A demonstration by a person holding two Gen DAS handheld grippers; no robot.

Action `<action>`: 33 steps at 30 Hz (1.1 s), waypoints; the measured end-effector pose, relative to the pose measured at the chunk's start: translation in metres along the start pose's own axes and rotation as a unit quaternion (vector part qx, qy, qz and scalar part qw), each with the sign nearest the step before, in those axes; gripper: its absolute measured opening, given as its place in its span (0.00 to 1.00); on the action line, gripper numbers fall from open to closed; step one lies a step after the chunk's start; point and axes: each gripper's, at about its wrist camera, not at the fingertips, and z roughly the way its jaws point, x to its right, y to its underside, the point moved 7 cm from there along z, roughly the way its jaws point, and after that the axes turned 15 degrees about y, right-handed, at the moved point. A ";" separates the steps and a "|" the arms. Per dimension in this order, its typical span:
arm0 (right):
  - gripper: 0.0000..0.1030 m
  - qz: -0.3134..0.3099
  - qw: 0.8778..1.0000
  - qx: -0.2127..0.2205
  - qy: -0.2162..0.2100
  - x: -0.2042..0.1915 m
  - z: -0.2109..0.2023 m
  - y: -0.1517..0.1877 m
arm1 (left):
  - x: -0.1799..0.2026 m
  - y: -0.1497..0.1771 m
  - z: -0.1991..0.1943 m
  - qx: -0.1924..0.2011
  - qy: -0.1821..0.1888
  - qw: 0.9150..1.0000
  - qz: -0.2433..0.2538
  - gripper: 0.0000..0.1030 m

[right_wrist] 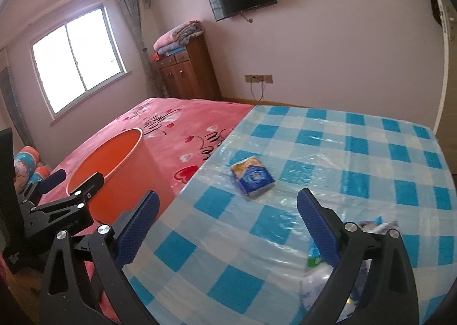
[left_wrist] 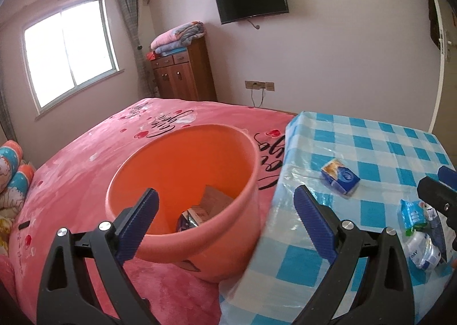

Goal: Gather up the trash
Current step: 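Return both tools from the bucket to the table, then grasp the white Telunsu milk carton with the right gripper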

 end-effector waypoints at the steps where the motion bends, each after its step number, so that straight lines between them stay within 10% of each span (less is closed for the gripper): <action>1: 0.93 -0.001 1.000 0.002 0.003 0.002 -0.002 0.000 | 0.003 0.000 0.000 0.000 0.001 1.000 0.002 0.93; 33: 0.93 0.024 0.997 -0.002 0.076 0.119 -0.014 0.067 | 0.115 0.031 0.016 -0.049 0.057 0.993 0.092 0.93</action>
